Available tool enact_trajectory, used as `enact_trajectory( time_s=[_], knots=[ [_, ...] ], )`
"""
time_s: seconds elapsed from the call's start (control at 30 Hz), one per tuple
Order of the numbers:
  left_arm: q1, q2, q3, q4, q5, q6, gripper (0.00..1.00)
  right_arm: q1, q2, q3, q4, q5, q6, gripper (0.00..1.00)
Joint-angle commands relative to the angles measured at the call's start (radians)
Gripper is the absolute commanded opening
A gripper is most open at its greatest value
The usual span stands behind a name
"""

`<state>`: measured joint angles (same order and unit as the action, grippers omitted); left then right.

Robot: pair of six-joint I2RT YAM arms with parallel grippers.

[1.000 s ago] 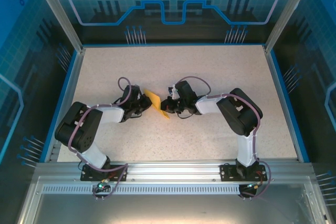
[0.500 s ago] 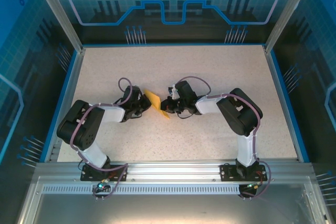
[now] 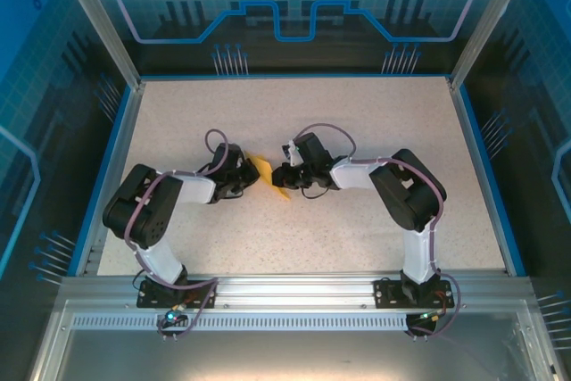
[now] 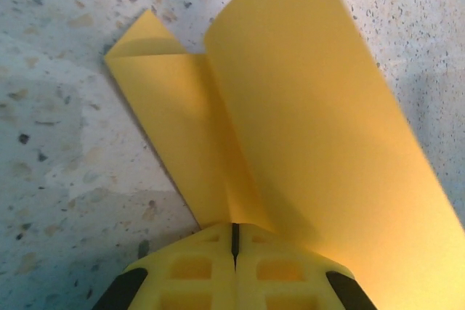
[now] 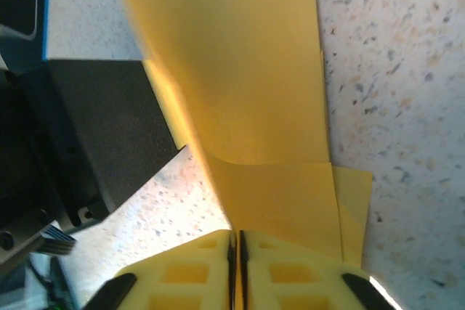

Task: Fold a paper plane with a square sheet of paper (pick it up from the middle)
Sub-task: Fold the wing for the fifth time at the center of the table.

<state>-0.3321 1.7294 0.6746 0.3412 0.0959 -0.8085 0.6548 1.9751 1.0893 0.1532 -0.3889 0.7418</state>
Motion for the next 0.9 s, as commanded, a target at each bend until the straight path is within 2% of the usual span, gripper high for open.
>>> enact_trajectory(
  time_s=[0.0, 0.2, 0.37, 0.63, 0.87],
  knots=[
    [-0.004, 0.025, 0.026, -0.049, 0.035, 0.043, 0.03, 0.011, -0.025, 0.037, -0.107, 0.048, -0.170, 0.18],
    [-0.004, 0.046, 0.057, -0.092, 0.056, 0.052, 0.03, 0.026, -0.029, 0.079, -0.172, 0.092, -0.322, 0.27],
    [-0.004, 0.064, 0.083, -0.126, 0.062, 0.054, 0.03, 0.066, -0.028, 0.125, -0.232, 0.205, -0.430, 0.33],
    [-0.004, 0.073, 0.092, -0.140, 0.068, 0.061, 0.02, 0.081, -0.002, 0.163, -0.225, 0.286, -0.550, 0.32],
    [-0.004, 0.070, 0.095, -0.143, 0.073, 0.075, 0.02, 0.073, 0.029, 0.176, -0.215, 0.214, -0.574, 0.26]
  ],
)
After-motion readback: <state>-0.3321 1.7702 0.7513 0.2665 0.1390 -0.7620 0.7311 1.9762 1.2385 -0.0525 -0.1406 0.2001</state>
